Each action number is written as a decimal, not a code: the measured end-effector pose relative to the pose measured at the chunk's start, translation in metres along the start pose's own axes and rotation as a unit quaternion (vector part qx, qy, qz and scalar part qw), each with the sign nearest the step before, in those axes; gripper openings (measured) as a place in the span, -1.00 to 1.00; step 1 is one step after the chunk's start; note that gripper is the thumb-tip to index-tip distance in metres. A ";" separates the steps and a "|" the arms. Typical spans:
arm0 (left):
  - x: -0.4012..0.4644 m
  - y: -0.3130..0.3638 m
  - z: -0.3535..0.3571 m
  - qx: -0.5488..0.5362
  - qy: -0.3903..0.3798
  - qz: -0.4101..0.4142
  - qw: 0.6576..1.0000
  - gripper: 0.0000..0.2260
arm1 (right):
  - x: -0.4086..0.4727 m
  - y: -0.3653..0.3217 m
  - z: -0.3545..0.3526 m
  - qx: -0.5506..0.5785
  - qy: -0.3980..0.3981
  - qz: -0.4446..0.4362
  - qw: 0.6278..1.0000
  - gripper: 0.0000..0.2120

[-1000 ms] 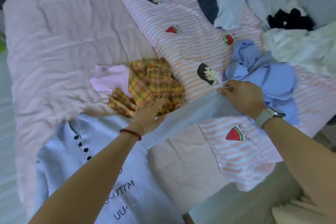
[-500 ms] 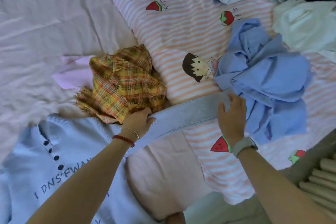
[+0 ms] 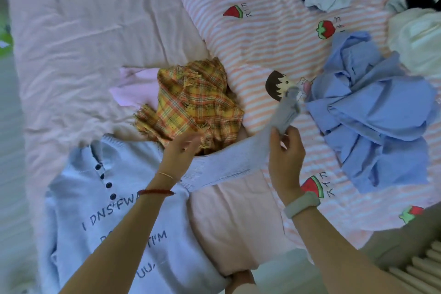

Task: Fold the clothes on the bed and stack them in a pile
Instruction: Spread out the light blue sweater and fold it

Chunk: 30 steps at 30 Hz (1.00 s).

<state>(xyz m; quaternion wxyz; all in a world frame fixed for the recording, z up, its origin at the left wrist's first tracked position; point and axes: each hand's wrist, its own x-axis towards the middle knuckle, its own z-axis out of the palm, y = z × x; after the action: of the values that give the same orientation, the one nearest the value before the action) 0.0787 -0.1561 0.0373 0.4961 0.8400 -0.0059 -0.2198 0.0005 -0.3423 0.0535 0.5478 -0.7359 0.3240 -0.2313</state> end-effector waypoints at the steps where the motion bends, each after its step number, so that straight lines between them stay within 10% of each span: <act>1: -0.007 0.002 -0.023 -0.088 -0.012 -0.048 0.995 -0.83 | -0.015 -0.010 0.011 -0.010 -0.044 -0.041 0.998 -0.92; 9: -0.094 -0.067 -0.204 -0.355 -0.097 -0.275 0.888 -0.39 | -0.164 -0.054 0.108 -0.066 -0.412 -0.235 0.878 -0.82; 16: -0.171 -0.195 -0.236 -0.125 -0.070 -0.285 0.948 -0.82 | -0.296 -0.013 0.157 -0.139 -0.540 -0.242 0.794 -0.82; 22: -0.223 -0.284 -0.229 -0.029 0.093 -0.318 0.943 -0.86 | -0.297 0.018 0.148 -0.278 -0.462 -0.210 0.816 -0.72; 30: -0.224 -0.295 -0.210 0.146 0.016 -0.251 0.957 -0.88 | -0.230 0.049 0.157 -0.497 -0.431 -0.172 0.733 -0.57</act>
<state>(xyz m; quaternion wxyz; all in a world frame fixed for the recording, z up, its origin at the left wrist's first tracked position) -0.1064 0.2190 -0.0420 0.2973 0.8809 0.1809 -0.3208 -0.0583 -0.0807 -0.0361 0.1358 -0.9672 -0.0108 0.2145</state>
